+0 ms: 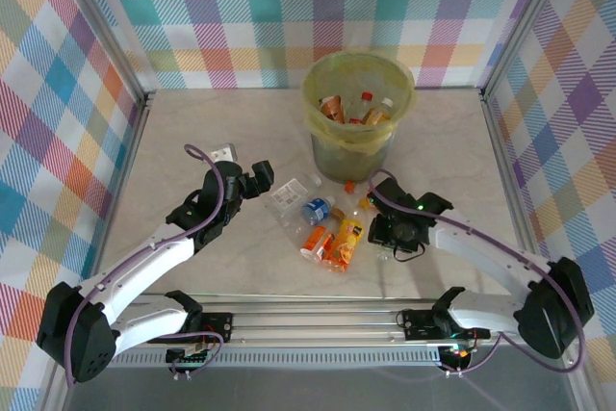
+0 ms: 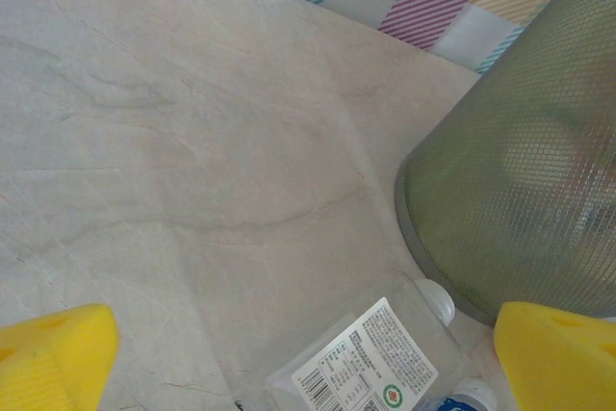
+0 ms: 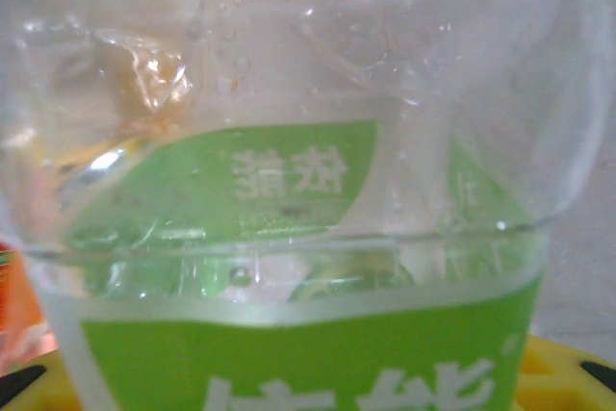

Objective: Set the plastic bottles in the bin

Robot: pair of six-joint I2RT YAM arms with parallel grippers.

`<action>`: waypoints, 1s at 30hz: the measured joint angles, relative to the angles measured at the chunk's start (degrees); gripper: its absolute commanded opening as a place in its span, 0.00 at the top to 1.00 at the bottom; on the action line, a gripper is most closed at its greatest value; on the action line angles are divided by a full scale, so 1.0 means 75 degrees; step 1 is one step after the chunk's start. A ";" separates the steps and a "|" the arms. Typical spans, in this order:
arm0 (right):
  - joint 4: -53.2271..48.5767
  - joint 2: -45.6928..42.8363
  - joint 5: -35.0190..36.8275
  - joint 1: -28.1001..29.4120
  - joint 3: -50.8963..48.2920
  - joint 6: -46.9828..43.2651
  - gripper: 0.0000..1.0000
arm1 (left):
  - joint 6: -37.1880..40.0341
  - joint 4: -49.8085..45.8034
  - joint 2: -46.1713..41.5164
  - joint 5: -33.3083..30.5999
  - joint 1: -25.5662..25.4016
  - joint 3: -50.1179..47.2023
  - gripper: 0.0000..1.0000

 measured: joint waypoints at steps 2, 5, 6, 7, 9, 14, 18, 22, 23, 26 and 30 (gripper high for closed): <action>-0.0289 -0.0204 0.0166 0.0000 0.0487 -0.0160 0.64 | 0.0000 0.0000 0.0000 0.0000 0.0000 0.0000 0.00; -0.0699 -0.0300 0.0455 -0.0006 0.1457 -0.0525 0.63 | 0.0000 0.0000 -0.0003 0.0000 0.0000 0.0000 0.00; -0.0819 -0.0280 0.0554 -0.0032 0.1845 -0.0679 0.63 | 0.0000 0.0000 -0.0003 0.0000 0.0000 0.0000 0.00; -0.0921 -0.0239 0.0659 -0.0052 0.2261 -0.0860 0.63 | 0.0000 -0.0003 -0.0003 0.0000 0.0000 0.0000 0.00; -0.1084 -0.0076 0.0828 -0.0111 0.3037 -0.1230 0.62 | 0.0003 -0.0003 -0.0003 0.0000 0.0000 0.0000 0.00; -0.1212 0.0714 0.1105 -0.0332 0.4957 -0.2320 0.62 | 0.0000 -0.0009 -0.0015 0.0006 0.0000 0.0000 0.00; -0.1160 0.1504 0.1227 -0.0574 0.6239 -0.3185 0.61 | -0.0009 -0.0015 -0.0047 0.0017 0.0000 0.0000 0.00; -0.1005 0.2387 0.1113 -0.1011 0.7533 -0.3975 0.62 | -0.0117 -0.0029 -0.0114 0.0207 0.0000 0.0000 0.00; -0.0979 0.2582 0.1067 -0.1122 0.7813 -0.4109 0.62 | -0.0131 -0.0032 -0.0128 0.0245 0.0000 0.0000 0.00; -0.0903 0.3252 0.0854 -0.1434 0.8752 -0.4555 0.62 | -0.0172 -0.0087 -0.0184 0.0396 0.0000 0.0000 0.00; -0.0868 0.4127 0.0685 -0.1682 0.9856 -0.5106 0.63 | -0.0184 -0.0207 -0.0315 0.0533 0.0000 0.0000 0.00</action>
